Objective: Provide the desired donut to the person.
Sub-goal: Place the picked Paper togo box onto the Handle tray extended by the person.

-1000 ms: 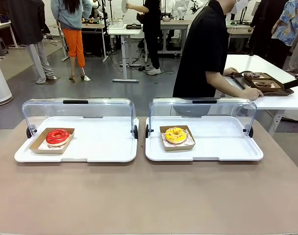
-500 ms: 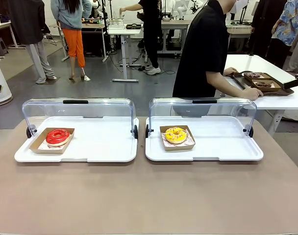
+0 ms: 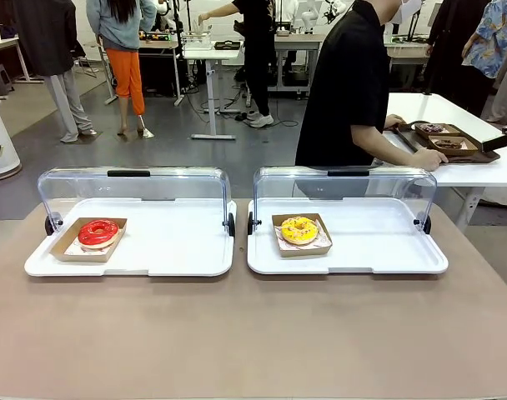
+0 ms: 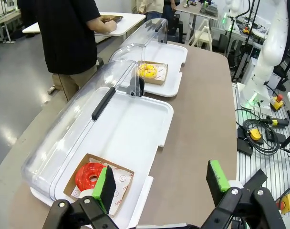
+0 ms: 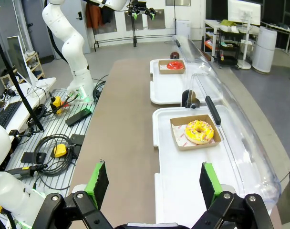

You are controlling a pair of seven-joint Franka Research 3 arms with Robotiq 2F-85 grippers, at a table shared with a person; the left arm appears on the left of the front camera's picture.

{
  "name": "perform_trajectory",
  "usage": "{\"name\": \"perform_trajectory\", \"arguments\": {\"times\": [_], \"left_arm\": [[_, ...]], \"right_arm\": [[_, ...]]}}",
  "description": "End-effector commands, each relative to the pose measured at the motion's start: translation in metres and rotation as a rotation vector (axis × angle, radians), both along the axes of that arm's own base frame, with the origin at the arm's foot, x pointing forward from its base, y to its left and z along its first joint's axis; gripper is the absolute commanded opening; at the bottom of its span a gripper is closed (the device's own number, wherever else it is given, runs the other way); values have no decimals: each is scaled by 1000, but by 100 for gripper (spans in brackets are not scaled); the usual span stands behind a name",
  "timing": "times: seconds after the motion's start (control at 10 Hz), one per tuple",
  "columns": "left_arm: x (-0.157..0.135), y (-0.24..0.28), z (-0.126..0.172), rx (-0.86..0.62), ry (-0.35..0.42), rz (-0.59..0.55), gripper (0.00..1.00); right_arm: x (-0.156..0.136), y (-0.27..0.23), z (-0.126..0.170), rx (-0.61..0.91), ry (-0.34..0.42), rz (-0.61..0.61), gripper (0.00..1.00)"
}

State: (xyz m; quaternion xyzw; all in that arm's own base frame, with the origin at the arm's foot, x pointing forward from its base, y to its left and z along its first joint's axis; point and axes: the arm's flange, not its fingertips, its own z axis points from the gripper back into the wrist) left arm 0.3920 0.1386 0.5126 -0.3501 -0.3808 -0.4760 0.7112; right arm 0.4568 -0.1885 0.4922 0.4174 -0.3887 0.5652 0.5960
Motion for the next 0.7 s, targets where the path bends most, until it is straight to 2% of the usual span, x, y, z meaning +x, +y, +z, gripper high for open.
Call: {"name": "perform_trajectory", "arguments": {"times": [0.0, 0.6], "left_arm": [[-1, 0, 2, -1, -6, -1, 100], [-1, 0, 2, -1, -6, -1, 100]], "right_arm": [[1, 1, 1, -1, -4, -2, 100], [1, 1, 1, -1, -4, -2, 100]]}}
